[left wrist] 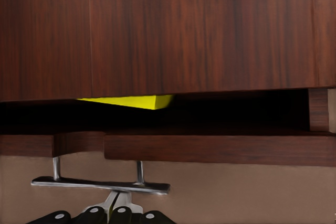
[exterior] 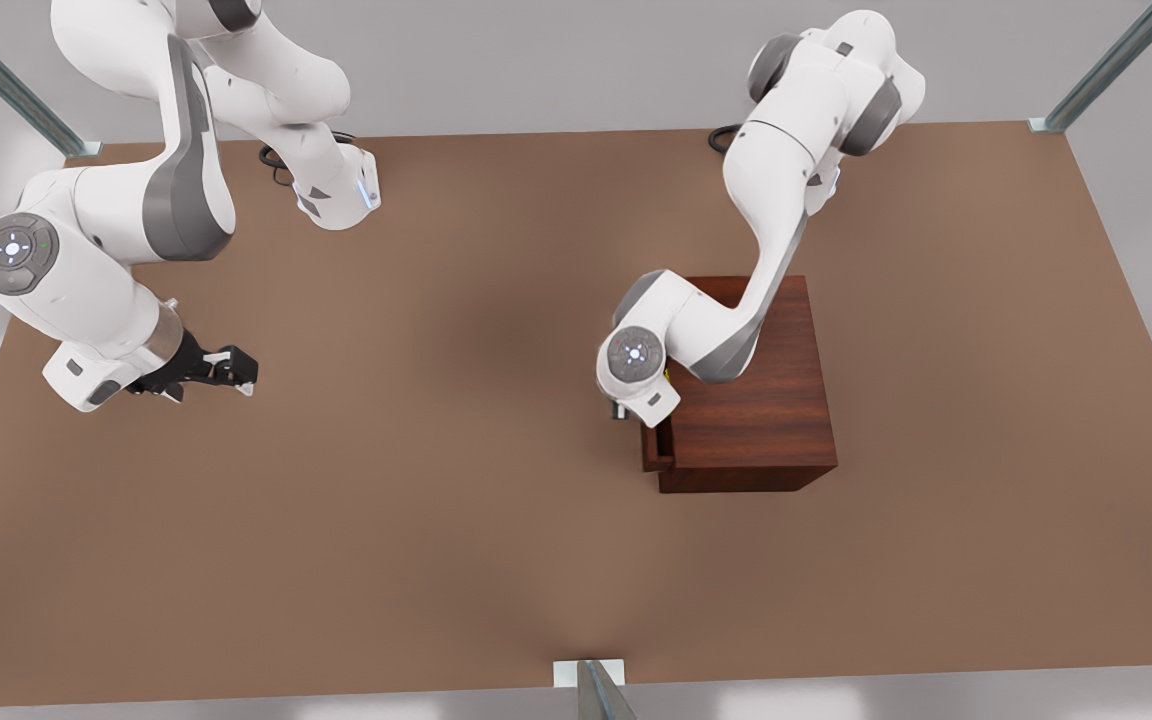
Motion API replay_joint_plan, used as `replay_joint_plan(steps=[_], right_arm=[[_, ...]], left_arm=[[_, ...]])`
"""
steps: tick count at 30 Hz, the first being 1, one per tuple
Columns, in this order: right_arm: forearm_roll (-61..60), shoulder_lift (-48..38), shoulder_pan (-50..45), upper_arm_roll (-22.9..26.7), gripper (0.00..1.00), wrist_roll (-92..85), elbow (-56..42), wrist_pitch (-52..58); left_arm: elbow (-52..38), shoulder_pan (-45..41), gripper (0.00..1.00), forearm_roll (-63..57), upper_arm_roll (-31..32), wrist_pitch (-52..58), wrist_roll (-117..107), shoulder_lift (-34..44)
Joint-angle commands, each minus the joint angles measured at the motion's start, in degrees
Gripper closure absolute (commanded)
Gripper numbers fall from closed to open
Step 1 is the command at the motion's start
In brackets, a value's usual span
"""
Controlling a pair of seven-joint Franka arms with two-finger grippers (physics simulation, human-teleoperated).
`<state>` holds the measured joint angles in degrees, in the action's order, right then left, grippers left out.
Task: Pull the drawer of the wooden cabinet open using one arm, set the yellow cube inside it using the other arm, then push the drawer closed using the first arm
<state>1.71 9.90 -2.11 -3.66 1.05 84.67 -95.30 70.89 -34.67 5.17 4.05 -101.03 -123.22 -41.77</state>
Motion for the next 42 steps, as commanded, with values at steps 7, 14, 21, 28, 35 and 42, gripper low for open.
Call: replay_joint_plan(steps=[7,14,21,28,35,42], right_arm=[[-0.04,-0.14,0.00,-0.11,0.00,-1.93,-0.03,0.12],[-0.04,-0.05,0.00,-0.20,0.00,-1.93,-0.03,0.12],[-0.04,-0.14,-0.18,-0.20,0.00,-1.76,-0.03,0.29],[-0.04,-0.14,0.00,-0.29,0.00,-1.84,-0.03,0.29],[-0.04,-0.14,-0.09,-0.29,0.00,-1.67,-0.03,0.29],[-0.04,-0.14,-0.09,-0.29,0.00,-1.67,-0.03,0.38]], left_arm=[[0.47,0.74,0.79,-0.07,-0.53,2.59,6.76,0.47],[2.14,1.62,0.79,0.01,-0.97,2.94,8.61,1.52],[0.03,1.97,0.06,0.80,1.66,7.07,8.78,8.90],[-3.92,25.52,0.00,-4.82,1.22,12.96,107.12,16.46],[2.67,28.34,0.00,-4.56,0.17,12.08,118.91,26.39],[2.58,27.99,0.00,-6.84,0.43,12.17,120.23,26.31]])
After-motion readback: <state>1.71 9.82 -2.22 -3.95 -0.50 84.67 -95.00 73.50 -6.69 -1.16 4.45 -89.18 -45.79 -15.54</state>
